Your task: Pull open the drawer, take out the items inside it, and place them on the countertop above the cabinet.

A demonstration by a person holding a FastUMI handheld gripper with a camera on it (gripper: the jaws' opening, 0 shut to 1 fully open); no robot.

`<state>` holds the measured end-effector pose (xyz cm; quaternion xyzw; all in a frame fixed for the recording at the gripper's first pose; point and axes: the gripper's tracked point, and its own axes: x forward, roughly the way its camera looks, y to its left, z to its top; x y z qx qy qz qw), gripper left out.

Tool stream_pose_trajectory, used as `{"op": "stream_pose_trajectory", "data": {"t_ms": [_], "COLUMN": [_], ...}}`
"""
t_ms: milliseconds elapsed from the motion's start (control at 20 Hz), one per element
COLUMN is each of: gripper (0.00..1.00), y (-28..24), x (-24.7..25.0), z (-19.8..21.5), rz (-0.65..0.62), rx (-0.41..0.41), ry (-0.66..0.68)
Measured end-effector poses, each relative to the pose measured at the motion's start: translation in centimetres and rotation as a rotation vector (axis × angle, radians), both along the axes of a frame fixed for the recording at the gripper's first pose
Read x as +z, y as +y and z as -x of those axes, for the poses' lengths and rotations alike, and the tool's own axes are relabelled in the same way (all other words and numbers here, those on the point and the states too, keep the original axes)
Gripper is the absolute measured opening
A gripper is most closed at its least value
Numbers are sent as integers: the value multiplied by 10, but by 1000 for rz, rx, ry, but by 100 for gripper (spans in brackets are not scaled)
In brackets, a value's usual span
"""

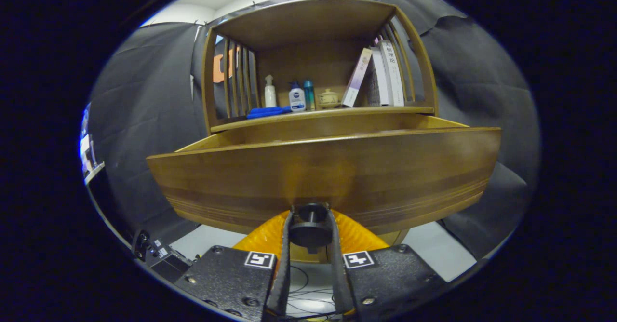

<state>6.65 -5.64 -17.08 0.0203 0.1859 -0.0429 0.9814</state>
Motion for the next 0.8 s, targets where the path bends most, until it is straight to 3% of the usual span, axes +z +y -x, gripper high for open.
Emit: {"op": "stream_pose_trajectory", "data": {"t_ms": [150,450,600,800], "gripper": [54,94,94,96], "y": [1,5,17,16], "x": [19,62,91,105], "z": [8,13,6,-14], "rz": [-10,8,-5,15], "rx": [12,12,42,21], "ry": [-1,25,1,56]}}
